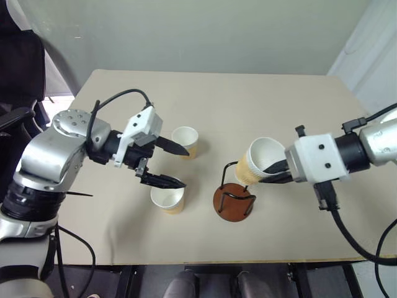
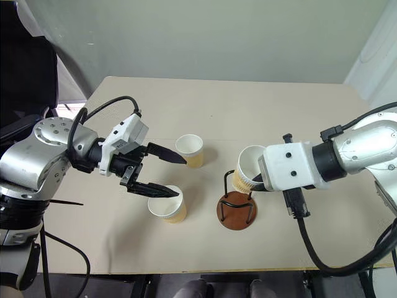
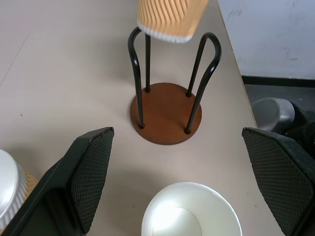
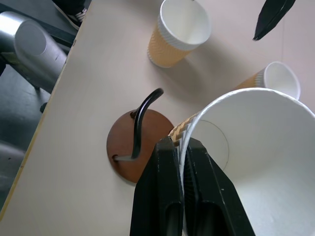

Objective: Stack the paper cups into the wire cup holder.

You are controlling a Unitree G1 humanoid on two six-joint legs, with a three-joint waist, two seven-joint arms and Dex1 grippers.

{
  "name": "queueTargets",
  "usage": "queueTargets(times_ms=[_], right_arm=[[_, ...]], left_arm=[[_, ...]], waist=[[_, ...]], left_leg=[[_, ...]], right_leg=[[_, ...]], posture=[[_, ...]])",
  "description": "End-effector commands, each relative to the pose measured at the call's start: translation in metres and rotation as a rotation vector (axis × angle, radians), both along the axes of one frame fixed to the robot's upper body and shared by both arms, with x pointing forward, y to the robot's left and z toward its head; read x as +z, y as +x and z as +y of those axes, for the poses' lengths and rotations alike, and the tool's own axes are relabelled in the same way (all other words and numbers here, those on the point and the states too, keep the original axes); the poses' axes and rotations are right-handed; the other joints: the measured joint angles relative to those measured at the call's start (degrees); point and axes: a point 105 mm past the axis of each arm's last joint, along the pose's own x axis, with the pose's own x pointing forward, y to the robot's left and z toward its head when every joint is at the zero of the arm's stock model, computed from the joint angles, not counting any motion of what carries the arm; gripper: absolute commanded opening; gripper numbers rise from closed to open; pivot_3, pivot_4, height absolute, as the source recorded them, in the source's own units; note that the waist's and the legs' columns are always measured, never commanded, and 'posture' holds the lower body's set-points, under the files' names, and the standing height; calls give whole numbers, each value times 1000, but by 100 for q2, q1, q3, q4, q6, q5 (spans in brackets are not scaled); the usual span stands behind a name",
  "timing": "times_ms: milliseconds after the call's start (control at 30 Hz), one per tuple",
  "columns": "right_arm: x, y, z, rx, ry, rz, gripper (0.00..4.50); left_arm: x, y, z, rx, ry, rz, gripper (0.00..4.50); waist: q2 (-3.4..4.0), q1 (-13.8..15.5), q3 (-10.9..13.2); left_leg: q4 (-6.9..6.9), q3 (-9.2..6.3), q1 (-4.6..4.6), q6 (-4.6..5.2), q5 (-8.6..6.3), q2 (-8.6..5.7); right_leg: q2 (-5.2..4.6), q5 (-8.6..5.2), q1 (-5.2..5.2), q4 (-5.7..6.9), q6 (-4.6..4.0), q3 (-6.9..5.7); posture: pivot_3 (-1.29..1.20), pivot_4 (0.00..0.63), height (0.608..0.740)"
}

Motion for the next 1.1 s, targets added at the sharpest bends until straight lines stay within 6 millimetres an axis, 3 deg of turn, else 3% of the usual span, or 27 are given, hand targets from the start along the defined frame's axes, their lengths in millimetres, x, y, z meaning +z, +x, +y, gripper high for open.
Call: queueTargets(times_ms=[33,600,700,1000,1067,1100], right_arm=[[13,-7,1,10,12,-50,56],[-6,-5,3,20,1,0,56],[-9,-3,3,20,-1,1,617],[-6,4,3,-1,33,-14,3804],[-4,8,3,-20,51,-32,4401],[-3,9,3,-26,57,-36,4458]], left_arm=[[8,-1,-3,-25,6,-39,4500],[9,0,-3,-23,5,-45,4500],[9,-1,-3,-18,5,-44,4500],[8,-1,-1,-11,6,-44,4500],[8,0,-1,-5,7,-48,4500],[8,1,-1,-3,8,-50,4500]], waist=[[0,0,0],[0,0,0],[0,0,0],[0,0,0],[0,0,0],[0,0,0]], left_leg=[[0,0,0,0,0,0],[0,0,-1,0,0,0],[0,0,-1,0,0,0],[0,0,-1,0,0,0],[1,0,-1,0,0,0],[0,0,-1,1,0,0]], right_leg=[[0,0,0,0,0,0],[0,0,0,-2,0,0],[0,0,0,-2,0,0],[0,0,0,-2,0,0],[0,0,0,-2,0,0],[0,0,0,-2,0,0]], posture=[[0,150,740],[0,150,740],[0,150,740],[0,150,740],[0,150,740],[0,150,740]])
